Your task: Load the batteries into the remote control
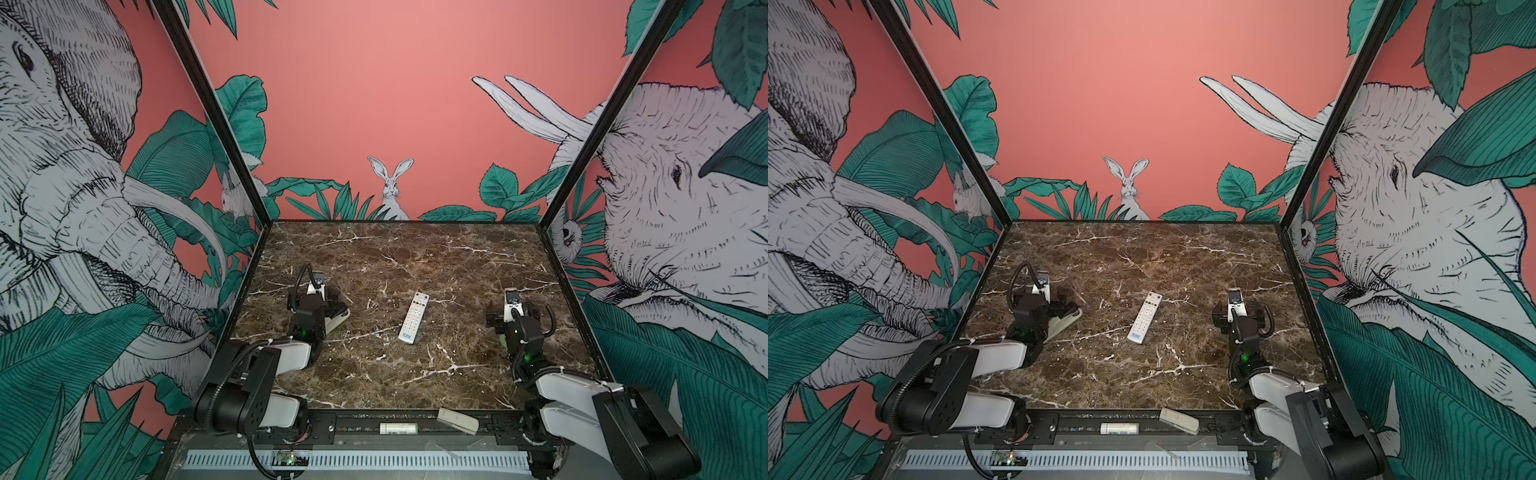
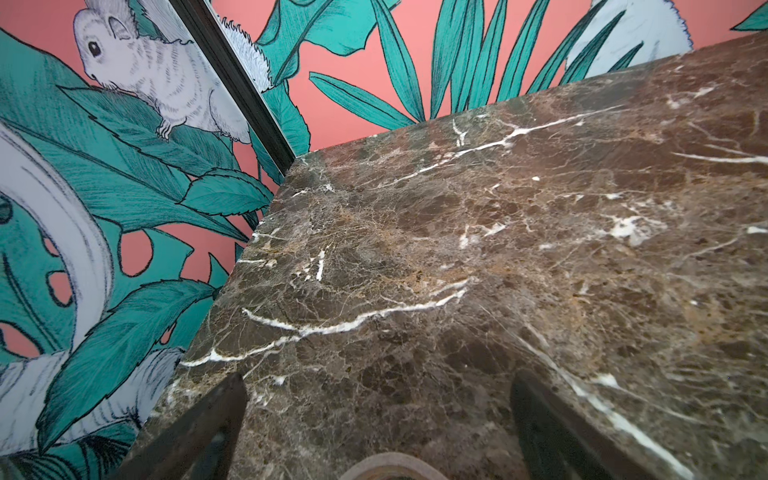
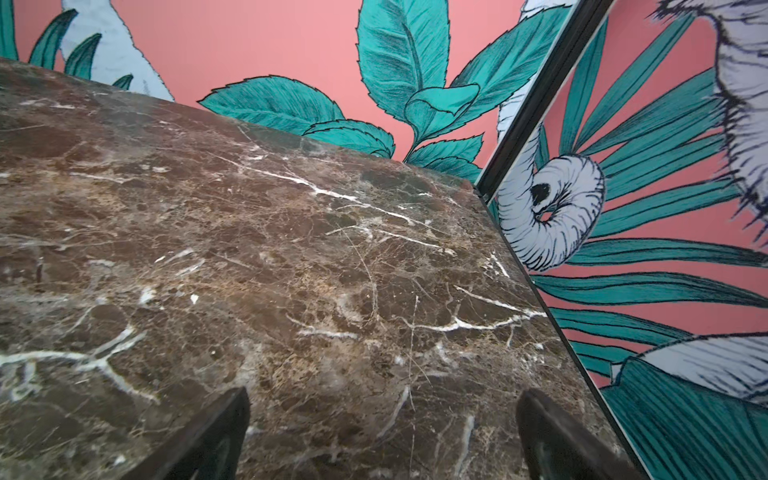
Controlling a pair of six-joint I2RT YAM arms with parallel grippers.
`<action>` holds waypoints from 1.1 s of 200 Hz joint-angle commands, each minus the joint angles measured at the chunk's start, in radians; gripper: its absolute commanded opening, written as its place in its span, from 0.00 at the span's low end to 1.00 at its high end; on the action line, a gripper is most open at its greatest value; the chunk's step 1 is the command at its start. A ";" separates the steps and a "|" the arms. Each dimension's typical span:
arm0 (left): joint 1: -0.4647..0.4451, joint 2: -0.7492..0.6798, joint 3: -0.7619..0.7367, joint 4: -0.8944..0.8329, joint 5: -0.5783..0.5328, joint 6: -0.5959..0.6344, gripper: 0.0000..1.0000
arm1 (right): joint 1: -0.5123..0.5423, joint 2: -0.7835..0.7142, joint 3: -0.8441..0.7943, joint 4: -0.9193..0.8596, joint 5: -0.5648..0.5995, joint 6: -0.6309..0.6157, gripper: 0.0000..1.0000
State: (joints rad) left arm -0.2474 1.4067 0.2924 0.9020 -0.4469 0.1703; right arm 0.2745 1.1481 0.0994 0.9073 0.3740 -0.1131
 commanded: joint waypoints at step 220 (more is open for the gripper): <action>0.130 0.159 0.086 0.061 0.128 -0.064 1.00 | -0.118 0.420 0.174 0.261 -0.069 0.012 1.00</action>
State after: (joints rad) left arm -0.1215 1.5745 0.3641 0.9375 -0.3325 0.1215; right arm 0.1925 1.6073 0.2001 1.2995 0.3573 -0.1589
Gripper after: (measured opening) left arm 0.994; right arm 0.993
